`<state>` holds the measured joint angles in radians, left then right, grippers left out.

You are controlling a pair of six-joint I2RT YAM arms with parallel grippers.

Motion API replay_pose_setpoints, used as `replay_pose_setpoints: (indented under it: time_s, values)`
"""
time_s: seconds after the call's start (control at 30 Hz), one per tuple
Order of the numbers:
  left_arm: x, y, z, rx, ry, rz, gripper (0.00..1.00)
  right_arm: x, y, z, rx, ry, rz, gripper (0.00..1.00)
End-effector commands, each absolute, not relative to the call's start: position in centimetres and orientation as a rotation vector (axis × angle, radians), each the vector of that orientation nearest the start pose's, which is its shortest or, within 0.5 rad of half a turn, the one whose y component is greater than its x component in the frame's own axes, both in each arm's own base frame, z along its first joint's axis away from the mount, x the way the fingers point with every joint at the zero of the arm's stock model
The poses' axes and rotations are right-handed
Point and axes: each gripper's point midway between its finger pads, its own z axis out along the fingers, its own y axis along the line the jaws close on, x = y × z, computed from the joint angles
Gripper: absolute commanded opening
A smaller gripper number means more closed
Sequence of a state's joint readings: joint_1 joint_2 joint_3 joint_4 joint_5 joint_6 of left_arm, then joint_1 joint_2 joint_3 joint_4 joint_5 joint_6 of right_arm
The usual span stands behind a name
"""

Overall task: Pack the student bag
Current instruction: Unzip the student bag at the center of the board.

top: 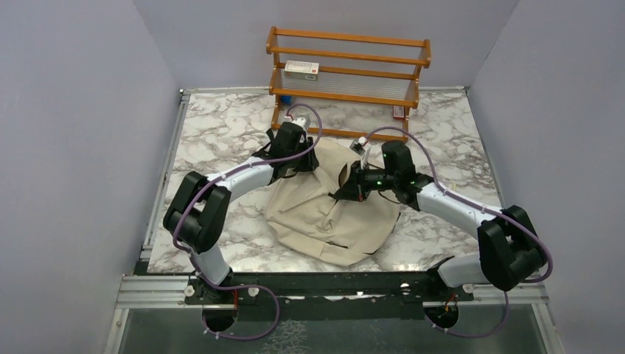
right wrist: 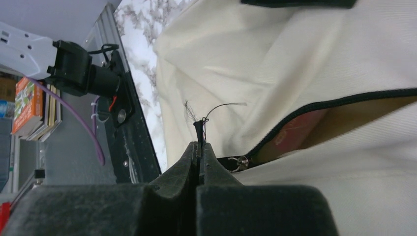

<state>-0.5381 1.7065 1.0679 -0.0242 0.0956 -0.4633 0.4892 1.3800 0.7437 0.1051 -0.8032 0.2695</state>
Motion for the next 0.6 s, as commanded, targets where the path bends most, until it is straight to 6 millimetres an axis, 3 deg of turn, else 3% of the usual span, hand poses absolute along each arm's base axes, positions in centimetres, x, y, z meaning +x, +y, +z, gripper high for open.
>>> replay_pose_setpoints:
  time_s: [0.0,0.27,0.57]
  values:
    - [38.4,-26.5,8.6,0.126,2.324,-0.592,0.31,21.8,30.0,15.5,-0.798,2.038,1.335,0.0]
    - [39.1,-26.4,8.5,0.095,2.321,-0.598,0.11,18.3,32.6,14.6,-0.883,2.069,1.357,0.0]
    - [39.4,-26.1,8.2,0.072,2.327,-0.595,0.0,13.9,35.7,12.2,-1.025,2.106,1.383,0.01]
